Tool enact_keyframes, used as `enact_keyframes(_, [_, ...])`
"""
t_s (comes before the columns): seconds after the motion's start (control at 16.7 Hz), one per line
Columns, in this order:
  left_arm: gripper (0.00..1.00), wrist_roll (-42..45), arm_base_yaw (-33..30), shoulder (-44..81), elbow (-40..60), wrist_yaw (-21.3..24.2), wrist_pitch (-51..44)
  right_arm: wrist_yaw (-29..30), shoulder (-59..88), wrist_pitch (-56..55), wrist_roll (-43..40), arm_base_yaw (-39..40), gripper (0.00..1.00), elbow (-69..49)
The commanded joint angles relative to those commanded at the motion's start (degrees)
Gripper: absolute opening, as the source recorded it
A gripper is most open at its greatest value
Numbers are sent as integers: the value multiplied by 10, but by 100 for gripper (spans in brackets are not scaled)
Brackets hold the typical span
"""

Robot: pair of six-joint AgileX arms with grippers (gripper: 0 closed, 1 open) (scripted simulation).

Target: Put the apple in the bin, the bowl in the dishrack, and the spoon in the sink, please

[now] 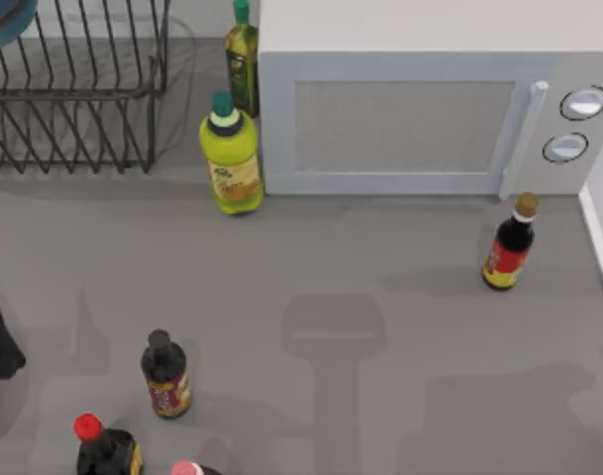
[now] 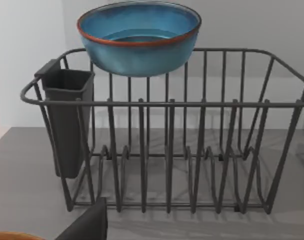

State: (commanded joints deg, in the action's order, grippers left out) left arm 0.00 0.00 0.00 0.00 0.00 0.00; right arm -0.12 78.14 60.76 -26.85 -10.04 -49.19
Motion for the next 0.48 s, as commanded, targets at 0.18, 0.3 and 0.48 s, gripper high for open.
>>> enact_keyframes(0.18, [100,0,0,0,0,0,0,0,-2,-3,1,3,100,3])
enact_keyframes(0.3, [100,0,0,0,0,0,0,0,3,-21,3,3,100,19])
enact_keyframes(0.48, [100,0,0,0,0,0,0,0,13,-83,8,7,100,69])
